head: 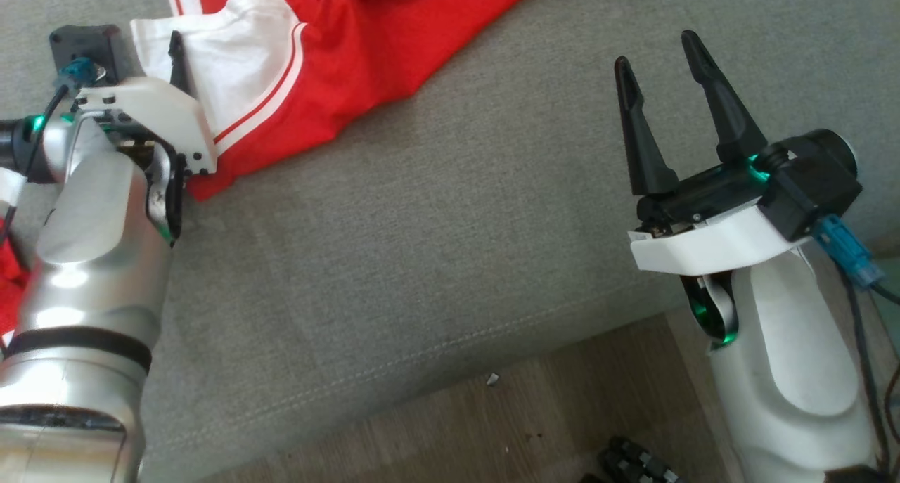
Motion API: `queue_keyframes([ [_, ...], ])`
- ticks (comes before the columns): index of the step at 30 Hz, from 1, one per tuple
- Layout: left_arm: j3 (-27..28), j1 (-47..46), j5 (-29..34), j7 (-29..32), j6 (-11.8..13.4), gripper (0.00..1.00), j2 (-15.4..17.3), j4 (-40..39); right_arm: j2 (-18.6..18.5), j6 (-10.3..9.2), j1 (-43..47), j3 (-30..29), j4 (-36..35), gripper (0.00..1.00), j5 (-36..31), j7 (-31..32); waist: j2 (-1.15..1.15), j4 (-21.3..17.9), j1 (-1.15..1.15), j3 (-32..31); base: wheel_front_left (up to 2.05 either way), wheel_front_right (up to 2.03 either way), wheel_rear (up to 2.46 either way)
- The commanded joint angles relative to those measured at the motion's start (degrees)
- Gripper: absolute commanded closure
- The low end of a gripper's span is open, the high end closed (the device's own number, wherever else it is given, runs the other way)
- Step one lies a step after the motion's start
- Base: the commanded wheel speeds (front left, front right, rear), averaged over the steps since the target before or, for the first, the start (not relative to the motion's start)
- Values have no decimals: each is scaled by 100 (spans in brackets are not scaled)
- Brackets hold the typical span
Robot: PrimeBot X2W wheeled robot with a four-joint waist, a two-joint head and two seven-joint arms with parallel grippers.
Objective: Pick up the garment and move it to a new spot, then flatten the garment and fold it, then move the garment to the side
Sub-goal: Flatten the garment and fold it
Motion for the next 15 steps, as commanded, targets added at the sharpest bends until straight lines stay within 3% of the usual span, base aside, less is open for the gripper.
queue_keyframes([
  [1,81,-148,35,-33,-17,2,163,-16,74,35,-64,56,-155,0,-27,-44,0,31,0,-9,0,0,0],
  [2,66,-172,23,-71,-51,55,132,25,69,35,-67,44,-143,0,-35,-46,0,54,0,-14,0,0,0],
  [3,52,-194,11,-121,-87,100,103,58,65,35,-70,32,-131,0,-42,-46,0,81,0,-20,0,0,0],
  [10,44,-260,-129,-437,-268,100,-90,180,-18,35,-112,-49,-60,0,-76,-1,0,346,0,-97,0,0,0],
  [15,155,-132,-272,-611,-382,100,-252,-348,-115,35,-197,-69,10,0,-42,64,0,622,0,-216,0,0,0],
])
